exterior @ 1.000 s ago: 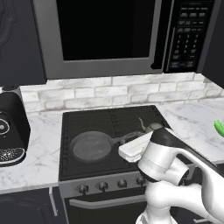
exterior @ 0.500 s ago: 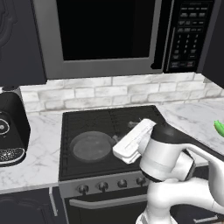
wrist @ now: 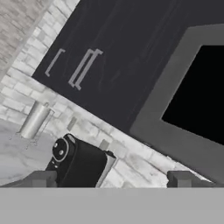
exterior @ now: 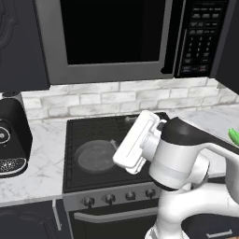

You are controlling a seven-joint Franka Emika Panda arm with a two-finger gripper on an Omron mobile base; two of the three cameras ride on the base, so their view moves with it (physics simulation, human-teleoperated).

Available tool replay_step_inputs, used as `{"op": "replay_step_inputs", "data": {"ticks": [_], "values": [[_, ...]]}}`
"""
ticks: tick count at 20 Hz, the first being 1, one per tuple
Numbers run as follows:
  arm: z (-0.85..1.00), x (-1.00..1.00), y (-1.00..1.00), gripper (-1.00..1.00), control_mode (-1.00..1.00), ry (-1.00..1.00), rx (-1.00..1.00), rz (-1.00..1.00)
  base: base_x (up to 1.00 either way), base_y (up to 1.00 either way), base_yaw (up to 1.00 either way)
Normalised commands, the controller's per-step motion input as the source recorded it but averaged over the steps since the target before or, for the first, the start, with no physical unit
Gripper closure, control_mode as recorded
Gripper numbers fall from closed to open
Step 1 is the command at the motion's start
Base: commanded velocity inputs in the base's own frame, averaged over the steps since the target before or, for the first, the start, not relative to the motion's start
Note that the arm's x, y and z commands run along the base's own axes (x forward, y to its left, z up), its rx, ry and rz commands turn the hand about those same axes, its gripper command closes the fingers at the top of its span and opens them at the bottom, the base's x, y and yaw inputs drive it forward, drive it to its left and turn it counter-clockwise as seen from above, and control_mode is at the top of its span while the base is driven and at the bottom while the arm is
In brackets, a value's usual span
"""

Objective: Pick the pan from the cabinet and place it on the stove. Then turn on the stove burner for the pan.

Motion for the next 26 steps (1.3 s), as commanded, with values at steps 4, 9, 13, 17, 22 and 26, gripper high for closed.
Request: {"op": "replay_step_inputs", "data": {"ticks": [4, 9, 13, 17, 22, 26], "values": [[0.8, -0.54, 0.4, -1.0, -1.0, -0.1, -0.25, -0.06, 0.0, 0.0, 0.0], [0.86, -0.56, 0.39, -1.0, -1.0, 0.0, -0.15, -0.05, 0.0, 0.0, 0.0], [0.66, -0.63, 0.5, -1.0, -1.0, 0.13, -0.05, -0.03, 0.0, 0.0, 0.0], [0.42, -0.65, 0.58, -1.0, -1.0, 0.33, 0.04, -0.04, 0.0, 0.0, 0.0], [0.34, -0.41, 0.37, -1.0, -1.0, 0.47, 0.13, -0.03, 0.0, 0.0, 0.0], [0.21, -0.29, 0.02, -1.0, -1.0, 0.49, 0.25, -0.01, 0.0, 0.0, 0.0]]}}
